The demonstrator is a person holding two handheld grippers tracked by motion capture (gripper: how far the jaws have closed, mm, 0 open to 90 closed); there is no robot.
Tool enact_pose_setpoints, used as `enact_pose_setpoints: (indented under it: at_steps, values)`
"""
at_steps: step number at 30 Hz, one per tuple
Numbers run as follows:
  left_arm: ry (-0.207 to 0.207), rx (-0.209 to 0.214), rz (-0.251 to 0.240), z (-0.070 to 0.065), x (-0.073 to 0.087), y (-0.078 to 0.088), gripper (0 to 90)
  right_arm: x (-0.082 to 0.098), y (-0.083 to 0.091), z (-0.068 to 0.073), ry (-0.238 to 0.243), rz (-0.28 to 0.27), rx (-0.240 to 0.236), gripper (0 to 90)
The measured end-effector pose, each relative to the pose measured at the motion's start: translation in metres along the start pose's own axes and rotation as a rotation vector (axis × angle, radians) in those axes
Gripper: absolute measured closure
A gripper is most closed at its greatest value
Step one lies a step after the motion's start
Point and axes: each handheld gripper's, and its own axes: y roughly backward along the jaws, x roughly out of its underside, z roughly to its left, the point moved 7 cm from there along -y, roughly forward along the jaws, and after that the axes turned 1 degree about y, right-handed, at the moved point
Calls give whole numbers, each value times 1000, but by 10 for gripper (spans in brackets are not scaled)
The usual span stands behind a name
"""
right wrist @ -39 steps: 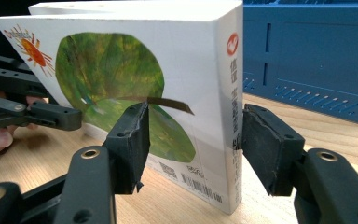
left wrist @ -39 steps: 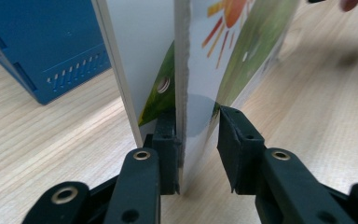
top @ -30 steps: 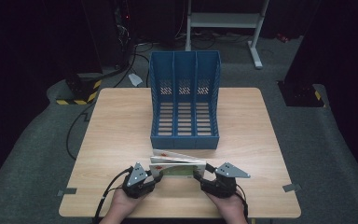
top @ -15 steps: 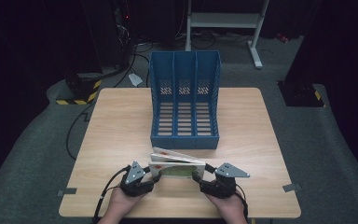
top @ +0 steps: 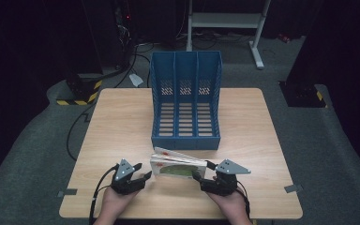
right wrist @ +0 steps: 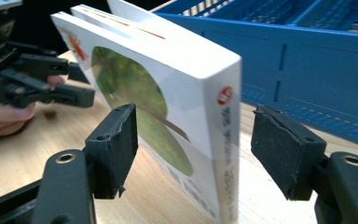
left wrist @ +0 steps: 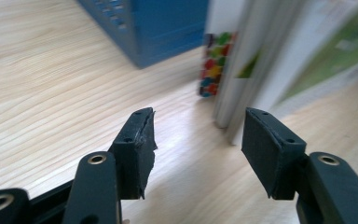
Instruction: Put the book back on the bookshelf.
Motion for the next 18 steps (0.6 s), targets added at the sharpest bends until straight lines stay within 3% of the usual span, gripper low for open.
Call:
enact_pose_setpoints:
  at_steps: [6,10,13,15,18]
  values:
    - [49,-131,26,27,5,4,433,-8,-2,3,43,-11,-11,322]
    - [48,-189,77,35,13,1,424,-12,-5,7,84,-5,-25,332]
    - [48,-198,85,36,13,-1,411,-14,-8,9,113,1,-35,348]
    - [41,-190,121,35,14,-4,399,-16,-11,8,132,10,-41,357]
    - [50,-176,141,35,15,-6,367,-19,-16,8,128,24,-59,359]
